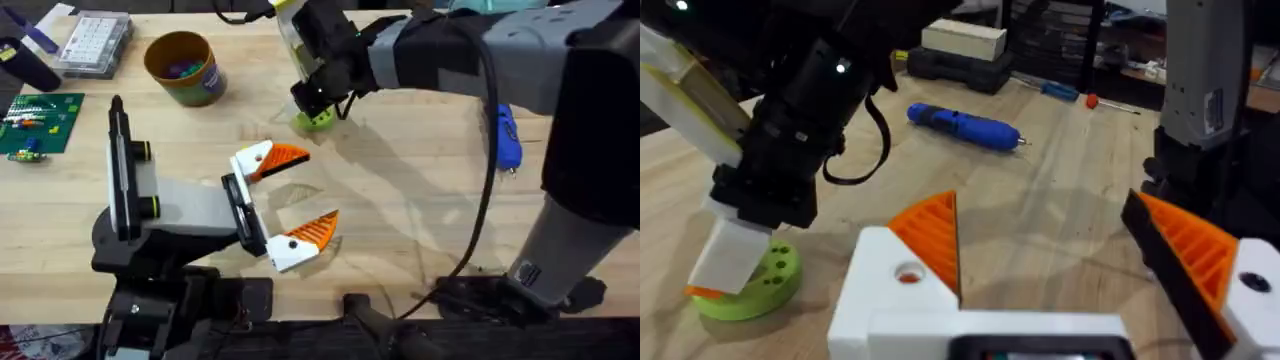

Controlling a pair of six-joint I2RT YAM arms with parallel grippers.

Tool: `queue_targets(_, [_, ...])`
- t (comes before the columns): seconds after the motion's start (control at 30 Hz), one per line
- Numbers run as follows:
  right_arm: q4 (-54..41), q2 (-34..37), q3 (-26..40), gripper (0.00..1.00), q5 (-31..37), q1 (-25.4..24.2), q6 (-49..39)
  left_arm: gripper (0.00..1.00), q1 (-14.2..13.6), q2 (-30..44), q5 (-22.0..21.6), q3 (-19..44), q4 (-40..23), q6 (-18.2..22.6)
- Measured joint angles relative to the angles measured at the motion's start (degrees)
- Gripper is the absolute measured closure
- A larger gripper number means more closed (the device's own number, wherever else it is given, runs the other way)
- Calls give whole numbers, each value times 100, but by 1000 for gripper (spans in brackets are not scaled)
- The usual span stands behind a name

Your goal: Pick up the gripper from the table and insert it into the empty holder that is missing its gripper. Then pick up a screw, insert it into the mounting hole, and use the screwdriver to tighten it. Finally, clean up the table by picking up the vegetable and placing it into the bucket.

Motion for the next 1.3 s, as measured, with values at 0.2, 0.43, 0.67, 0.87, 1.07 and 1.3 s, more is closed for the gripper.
queue_targets(0.2, [4,0,0,550,0,0,0,10,0,0,0,0,-1,0])
queue_targets(0.43, [38,0,0,568,0,0,-1,10,0,0,0,0,-1,0])
queue_targets(0.67, [51,4,0,561,0,0,-1,10,0,0,0,0,-1,0])
queue_targets(0.87, [63,4,0,563,0,0,1,10,0,0,0,0,-1,0])
queue_targets(1.07, [63,4,0,563,0,0,-1,10,0,0,0,0,-1,0])
queue_targets(1.3, [62,4,0,563,0,0,0,10,0,0,0,0,-1,0])
